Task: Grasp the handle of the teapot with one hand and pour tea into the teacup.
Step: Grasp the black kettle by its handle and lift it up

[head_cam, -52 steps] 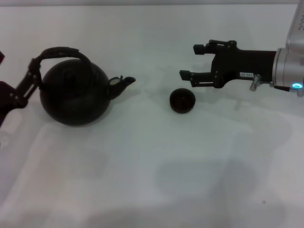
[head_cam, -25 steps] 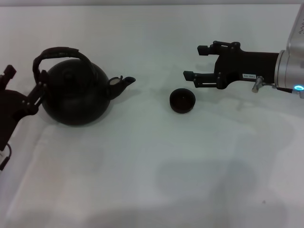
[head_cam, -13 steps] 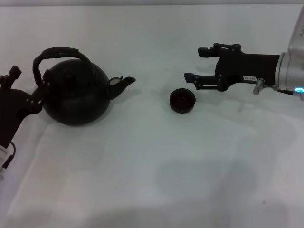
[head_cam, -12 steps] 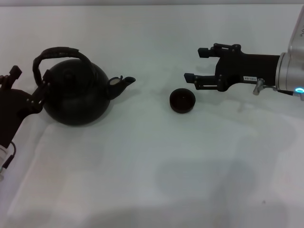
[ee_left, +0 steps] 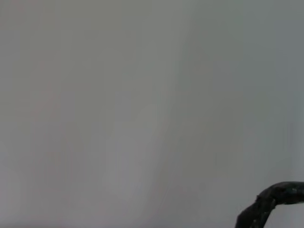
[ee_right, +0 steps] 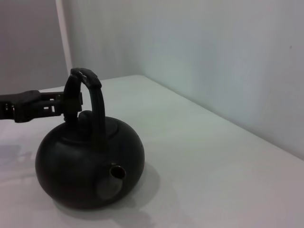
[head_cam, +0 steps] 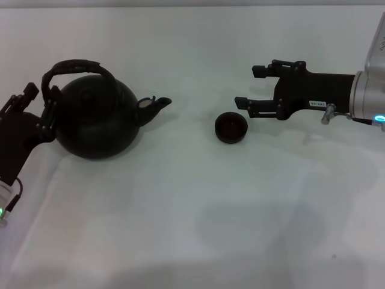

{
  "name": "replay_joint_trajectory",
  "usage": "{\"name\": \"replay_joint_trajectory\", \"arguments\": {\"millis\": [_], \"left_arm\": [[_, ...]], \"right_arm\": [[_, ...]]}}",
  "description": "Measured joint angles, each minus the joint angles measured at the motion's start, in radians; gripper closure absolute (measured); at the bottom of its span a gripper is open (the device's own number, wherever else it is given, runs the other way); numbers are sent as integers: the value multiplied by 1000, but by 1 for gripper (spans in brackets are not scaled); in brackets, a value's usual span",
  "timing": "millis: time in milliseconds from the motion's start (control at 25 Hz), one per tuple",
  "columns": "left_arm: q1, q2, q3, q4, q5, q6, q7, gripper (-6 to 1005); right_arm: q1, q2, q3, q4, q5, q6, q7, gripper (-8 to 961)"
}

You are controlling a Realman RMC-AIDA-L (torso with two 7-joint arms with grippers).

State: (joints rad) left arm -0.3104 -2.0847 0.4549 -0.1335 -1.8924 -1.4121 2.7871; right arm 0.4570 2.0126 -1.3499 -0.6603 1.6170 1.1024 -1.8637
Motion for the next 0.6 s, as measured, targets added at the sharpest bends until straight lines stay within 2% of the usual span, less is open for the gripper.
{"name": "replay_joint_trajectory", "arguments": {"millis": [400, 600], "left_arm": [[-11, 2, -1, -1, -6, 22, -28, 721], [-13, 4, -1, -1, -2, 23, -34, 856]], "right_arm": [[0, 0, 0, 12, -2, 1, 0, 111], [0, 0, 0, 13, -2, 1, 0, 112]]}}
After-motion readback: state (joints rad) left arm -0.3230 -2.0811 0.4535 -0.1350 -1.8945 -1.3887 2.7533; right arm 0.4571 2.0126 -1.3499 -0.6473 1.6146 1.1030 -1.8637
